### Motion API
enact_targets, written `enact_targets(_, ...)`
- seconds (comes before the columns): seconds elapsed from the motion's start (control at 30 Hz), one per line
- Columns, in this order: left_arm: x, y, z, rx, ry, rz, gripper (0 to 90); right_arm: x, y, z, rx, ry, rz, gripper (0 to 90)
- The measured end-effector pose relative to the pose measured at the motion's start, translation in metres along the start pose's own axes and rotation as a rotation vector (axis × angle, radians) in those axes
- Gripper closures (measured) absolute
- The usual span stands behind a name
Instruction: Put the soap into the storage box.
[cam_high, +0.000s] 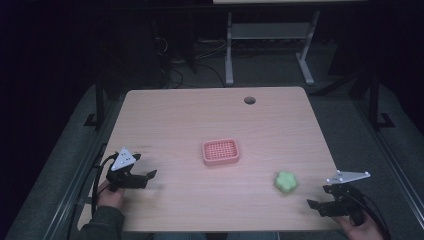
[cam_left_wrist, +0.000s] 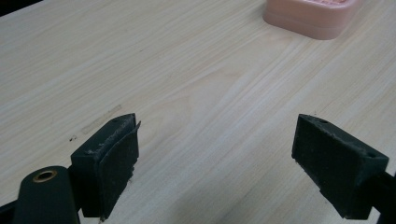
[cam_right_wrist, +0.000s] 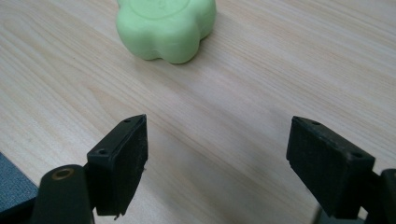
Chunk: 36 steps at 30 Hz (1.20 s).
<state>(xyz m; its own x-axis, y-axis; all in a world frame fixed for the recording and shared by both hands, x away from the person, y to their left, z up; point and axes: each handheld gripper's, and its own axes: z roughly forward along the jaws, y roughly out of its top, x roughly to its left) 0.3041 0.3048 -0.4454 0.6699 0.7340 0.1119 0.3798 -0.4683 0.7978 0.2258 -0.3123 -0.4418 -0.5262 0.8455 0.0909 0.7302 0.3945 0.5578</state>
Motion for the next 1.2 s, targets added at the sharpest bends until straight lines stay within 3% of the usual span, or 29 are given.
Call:
enact_targets(0.33,-0.001,0.000,0.000,-0.001,-0.006,0.005,14.4,0.006,0.007,0.001,0.004,0.001,-0.020,20.2)
enact_targets(0.47,0.000,0.001,-0.002,-0.005,-0.001,0.012,14.4,0.010,0.011,-0.001,-0.001,-0.011,-0.053,20.2)
enact_targets(0.53,-0.001,0.001,-0.002,-0.015,-0.002,-0.004,14.4,0.012,0.014,-0.002,0.002,-0.009,-0.059,20.2)
enact_targets(0.63,0.000,0.001,-0.002,-0.005,-0.002,0.012,14.4,0.015,0.018,-0.003,0.006,-0.004,-0.088,20.0)
enact_targets(1.2,-0.002,0.000,-0.001,-0.008,-0.003,-0.005,14.4,0.022,0.040,-0.002,0.043,0.021,-0.116,19.6)
